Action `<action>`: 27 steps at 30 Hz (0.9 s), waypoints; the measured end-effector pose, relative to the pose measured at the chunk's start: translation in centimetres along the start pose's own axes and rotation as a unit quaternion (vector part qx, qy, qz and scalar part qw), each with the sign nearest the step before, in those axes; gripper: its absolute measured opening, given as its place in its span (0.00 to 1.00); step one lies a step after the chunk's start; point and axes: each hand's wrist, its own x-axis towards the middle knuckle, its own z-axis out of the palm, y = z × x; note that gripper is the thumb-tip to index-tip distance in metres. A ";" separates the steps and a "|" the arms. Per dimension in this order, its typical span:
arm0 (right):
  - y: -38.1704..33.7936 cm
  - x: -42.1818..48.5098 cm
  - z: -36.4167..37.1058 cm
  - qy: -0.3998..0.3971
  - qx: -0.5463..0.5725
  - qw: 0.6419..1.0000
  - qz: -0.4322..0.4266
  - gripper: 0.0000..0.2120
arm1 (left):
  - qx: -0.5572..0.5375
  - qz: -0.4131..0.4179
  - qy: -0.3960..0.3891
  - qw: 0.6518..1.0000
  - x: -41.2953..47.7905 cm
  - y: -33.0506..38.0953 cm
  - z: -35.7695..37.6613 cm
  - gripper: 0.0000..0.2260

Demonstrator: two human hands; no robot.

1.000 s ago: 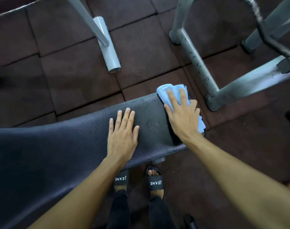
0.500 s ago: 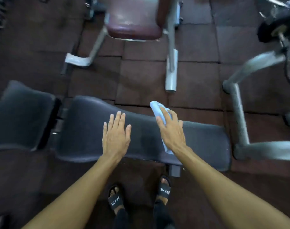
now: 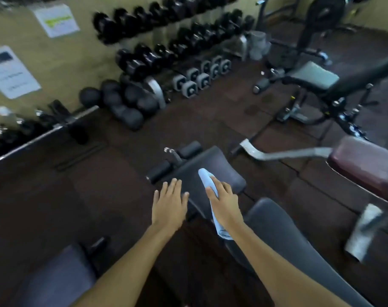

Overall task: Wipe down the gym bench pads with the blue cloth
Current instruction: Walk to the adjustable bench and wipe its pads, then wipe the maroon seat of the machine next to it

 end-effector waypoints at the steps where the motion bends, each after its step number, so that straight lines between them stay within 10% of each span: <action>1: -3.0 1.0 1.7 -0.026 -0.016 0.999 -0.018 0.20 | -0.001 -0.015 0.012 1.000 0.6 -2.5 -1.7 0.25; 14: -26.4 21.8 18.5 -0.123 -0.013 0.989 -0.086 0.23 | -0.049 -0.164 0.073 0.983 15.5 -25.3 -15.3 0.24; 27: -42.1 53.1 23.4 -0.122 0.051 0.986 -0.099 0.24 | -0.028 -0.138 0.080 0.987 48.3 -34.4 -27.7 0.23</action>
